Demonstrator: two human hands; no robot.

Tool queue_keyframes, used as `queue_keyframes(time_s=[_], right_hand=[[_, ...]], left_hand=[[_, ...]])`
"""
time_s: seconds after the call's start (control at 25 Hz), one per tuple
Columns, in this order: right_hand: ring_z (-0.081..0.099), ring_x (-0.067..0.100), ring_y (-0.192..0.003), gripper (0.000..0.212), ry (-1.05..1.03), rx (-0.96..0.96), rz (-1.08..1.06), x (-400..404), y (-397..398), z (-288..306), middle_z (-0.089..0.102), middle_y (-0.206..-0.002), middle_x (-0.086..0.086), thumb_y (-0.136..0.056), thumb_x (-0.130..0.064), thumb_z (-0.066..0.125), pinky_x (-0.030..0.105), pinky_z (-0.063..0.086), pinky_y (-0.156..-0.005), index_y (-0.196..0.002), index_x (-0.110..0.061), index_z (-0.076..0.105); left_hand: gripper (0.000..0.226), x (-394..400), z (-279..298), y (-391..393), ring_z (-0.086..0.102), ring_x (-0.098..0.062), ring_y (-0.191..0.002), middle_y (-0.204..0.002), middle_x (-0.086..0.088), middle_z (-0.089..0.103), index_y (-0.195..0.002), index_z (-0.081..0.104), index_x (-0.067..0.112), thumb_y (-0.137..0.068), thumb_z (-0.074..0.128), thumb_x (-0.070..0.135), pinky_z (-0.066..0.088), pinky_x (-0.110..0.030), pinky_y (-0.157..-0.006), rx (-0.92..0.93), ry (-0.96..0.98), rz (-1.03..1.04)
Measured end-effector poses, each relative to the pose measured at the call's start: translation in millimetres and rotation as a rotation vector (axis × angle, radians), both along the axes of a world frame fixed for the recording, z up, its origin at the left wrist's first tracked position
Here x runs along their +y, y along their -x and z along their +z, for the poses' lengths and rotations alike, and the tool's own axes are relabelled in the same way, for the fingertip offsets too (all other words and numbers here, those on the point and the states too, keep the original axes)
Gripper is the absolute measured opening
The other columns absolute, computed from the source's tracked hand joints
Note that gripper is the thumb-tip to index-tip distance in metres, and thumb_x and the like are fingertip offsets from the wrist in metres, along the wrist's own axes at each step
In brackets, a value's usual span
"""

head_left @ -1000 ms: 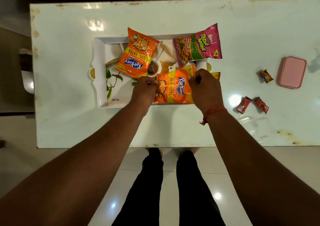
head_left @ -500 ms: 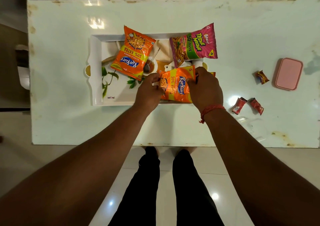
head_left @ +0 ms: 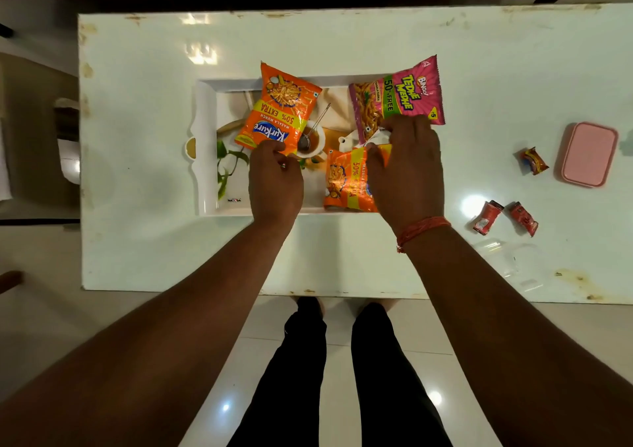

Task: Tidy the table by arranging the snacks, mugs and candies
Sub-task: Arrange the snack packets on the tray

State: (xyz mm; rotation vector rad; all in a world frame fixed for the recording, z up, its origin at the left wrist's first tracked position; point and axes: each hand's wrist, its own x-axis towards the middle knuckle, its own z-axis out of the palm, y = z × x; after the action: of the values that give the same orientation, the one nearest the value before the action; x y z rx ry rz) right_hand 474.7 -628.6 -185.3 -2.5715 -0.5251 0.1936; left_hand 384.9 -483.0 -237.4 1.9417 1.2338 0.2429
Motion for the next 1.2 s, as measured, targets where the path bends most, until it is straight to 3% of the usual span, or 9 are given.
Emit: queue_keyframes(time_s=[0.16,0.28,0.52,0.64,0.72,0.84,0.92,1.08,1.2], right_hand=[[0.05,0.034,-0.123,0.042,0.007,0.198,0.259,57.4,0.9,-4.6,0.052,-0.134,0.016,-0.095,-0.021,0.06,0.041,0.042,-0.103,-0.133,-0.007,0.051],[0.051,0.035,-0.125,0.051,0.108,0.465,0.287,102.8,-6.9,-16.6,0.05,-0.137,0.018,-0.097,-0.027,0.058,0.042,0.046,-0.101,-0.141,-0.007,0.041],[0.058,0.03,-0.119,0.039,-0.084,0.698,-0.003,127.3,1.4,-34.3,0.058,-0.133,0.014,-0.095,-0.02,0.059,0.028,0.042,-0.087,-0.131,-0.008,0.052],[0.06,0.027,-0.117,0.047,-0.383,0.811,-0.398,115.2,20.7,-34.7,0.058,-0.132,0.014,-0.091,-0.021,0.066,0.029,0.047,-0.094,-0.132,-0.004,0.05],[0.067,0.031,-0.109,0.043,-0.621,1.028,-0.592,110.6,30.2,-35.6,0.067,-0.123,0.015,-0.09,-0.018,0.07,0.045,0.055,-0.097,-0.129,-0.005,0.056],[0.069,0.033,-0.105,0.031,-0.602,0.946,-0.615,108.8,24.5,-30.6,0.071,-0.117,0.011,-0.09,-0.013,0.065,0.052,0.056,-0.094,-0.121,-0.014,0.063],[0.065,0.03,-0.113,0.038,-0.502,0.79,-0.538,105.3,7.0,-25.9,0.068,-0.124,0.008,-0.09,-0.009,0.057,0.042,0.052,-0.1,-0.127,-0.016,0.06],[0.06,0.031,-0.121,0.041,-0.224,0.663,-0.347,92.1,-44.9,-20.4,0.063,-0.132,0.012,-0.092,-0.006,0.047,0.043,0.05,-0.101,-0.132,-0.007,0.055],[0.062,0.034,-0.113,0.027,-0.022,0.565,-0.203,74.2,-77.4,-20.3,0.064,-0.119,0.015,-0.093,-0.007,0.048,0.038,0.052,-0.084,-0.119,-0.003,0.054]], left_hand=[[0.04,36.7,-5.9,-5.9,0.059,-0.034,-0.115,-0.128,-0.022,0.058,-0.127,0.051,-0.002,-0.092,0.056,0.017,0.051,-0.041,-0.097,0.07,0.25,0.444],[0.047,49.0,-7.6,-8.8,0.062,-0.038,-0.113,-0.13,-0.021,0.059,-0.138,0.043,0.007,-0.094,0.055,0.017,0.054,-0.052,-0.096,-0.083,0.579,0.552],[0.015,62.1,-7.2,-6.6,0.07,-0.016,-0.069,-0.083,-0.008,0.072,-0.109,0.065,0.011,-0.099,0.056,0.018,0.061,-0.032,-0.061,-0.138,0.9,0.61],[0.011,48.0,-4.6,4.2,0.071,-0.015,-0.072,-0.084,-0.008,0.073,-0.104,0.066,0.013,-0.098,0.059,0.019,0.061,-0.032,-0.069,-0.316,1.045,0.599],[0.013,33.1,-0.7,5.3,0.071,-0.017,-0.076,-0.089,-0.009,0.074,-0.106,0.067,0.012,-0.096,0.062,0.019,0.06,-0.033,-0.072,-0.35,1.106,0.534],[0.012,12.4,4.1,4.6,0.07,-0.019,-0.074,-0.089,-0.008,0.075,-0.101,0.069,0.016,-0.09,0.069,0.02,0.059,-0.031,-0.064,-0.194,1.014,0.287],[0.009,3.4,8.0,4.4,0.066,-0.014,-0.066,-0.083,-0.003,0.071,-0.095,0.064,0.017,-0.088,0.07,0.02,0.059,-0.03,-0.06,-0.133,0.894,0.224],[0.019,17.7,11.7,-5.8,0.064,-0.023,-0.099,-0.113,-0.007,0.062,-0.106,0.058,0.019,-0.089,0.065,0.014,0.057,-0.038,-0.085,-0.14,0.535,0.348],[0.035,26.2,20.0,-35.9,0.06,-0.012,-0.103,-0.126,-0.001,0.055,-0.121,0.057,0.022,-0.089,0.064,0.012,0.051,-0.026,-0.075,-0.126,0.531,0.136]])
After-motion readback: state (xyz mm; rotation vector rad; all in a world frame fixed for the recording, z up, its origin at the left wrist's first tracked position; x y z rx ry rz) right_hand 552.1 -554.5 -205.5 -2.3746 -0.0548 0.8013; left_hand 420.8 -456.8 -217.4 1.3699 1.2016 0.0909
